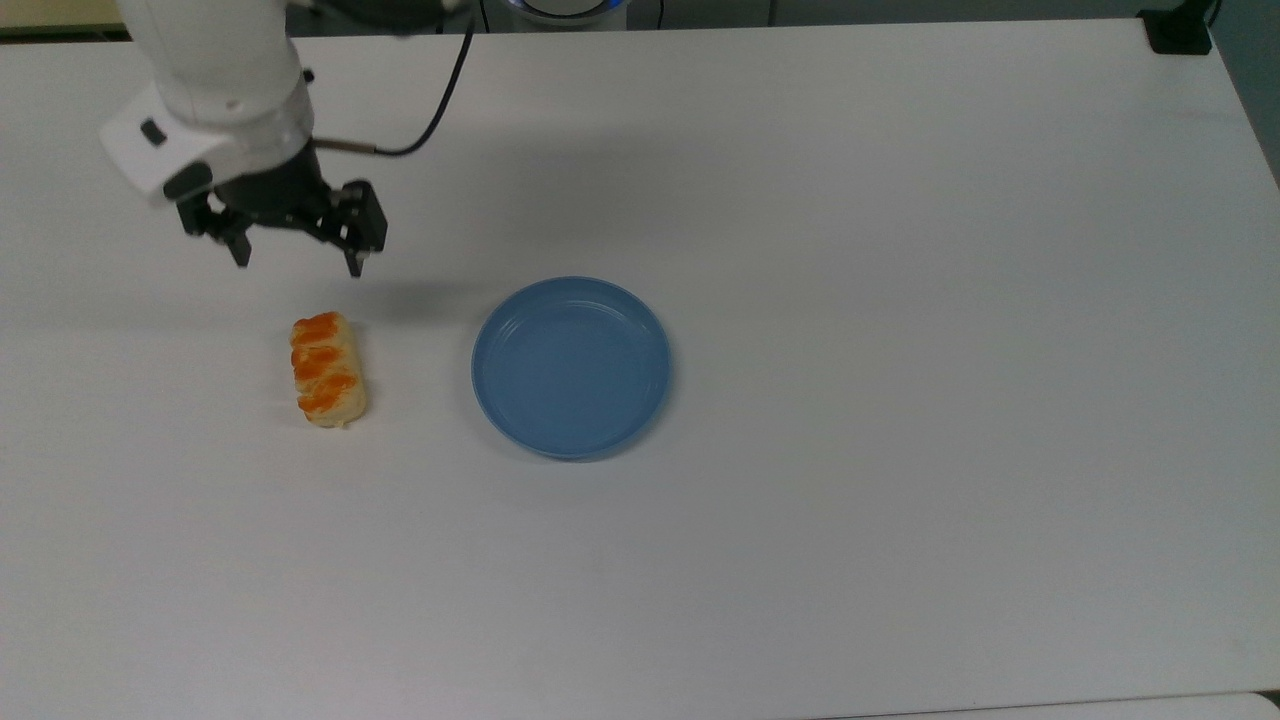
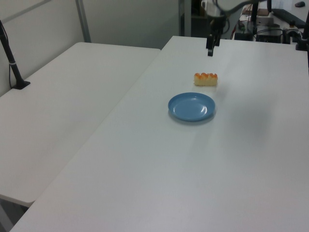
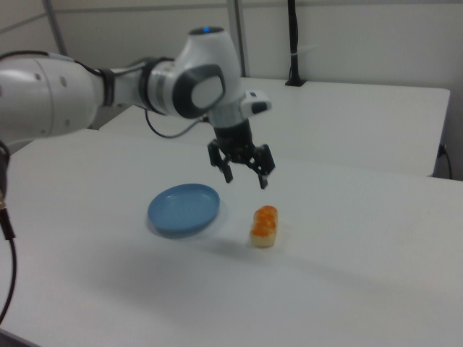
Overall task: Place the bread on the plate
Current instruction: 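Move the open gripper down over the bread roll, then close the gripper on the bread roll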
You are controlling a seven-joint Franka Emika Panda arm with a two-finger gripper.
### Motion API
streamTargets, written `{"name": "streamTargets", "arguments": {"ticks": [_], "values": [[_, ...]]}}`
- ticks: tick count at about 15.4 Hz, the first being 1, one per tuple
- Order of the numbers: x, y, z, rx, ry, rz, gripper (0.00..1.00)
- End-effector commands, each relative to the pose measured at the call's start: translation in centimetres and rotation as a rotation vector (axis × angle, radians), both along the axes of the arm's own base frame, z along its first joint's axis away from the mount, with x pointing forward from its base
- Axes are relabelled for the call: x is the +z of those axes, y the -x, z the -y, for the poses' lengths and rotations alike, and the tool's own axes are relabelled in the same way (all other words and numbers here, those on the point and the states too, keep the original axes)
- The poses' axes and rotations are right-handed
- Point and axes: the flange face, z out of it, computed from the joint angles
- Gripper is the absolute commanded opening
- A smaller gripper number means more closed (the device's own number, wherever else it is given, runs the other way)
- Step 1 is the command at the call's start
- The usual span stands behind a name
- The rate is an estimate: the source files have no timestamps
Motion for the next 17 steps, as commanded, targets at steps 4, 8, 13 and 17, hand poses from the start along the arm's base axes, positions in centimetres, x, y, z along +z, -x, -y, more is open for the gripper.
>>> {"name": "streamTargets", "arguments": {"ticks": [4, 8, 13, 17], "values": [[-6.9, -2.4, 1.5, 0.051, 0.024, 0.017, 1.00], [-9.5, -2.9, 1.9, 0.047, 0.027, 0.015, 1.00], [-12.6, -3.0, 1.7, 0.061, 0.030, -0.026, 1.00], [-14.6, -3.0, 2.1, 0.069, 0.047, -0.034, 0.92]]}}
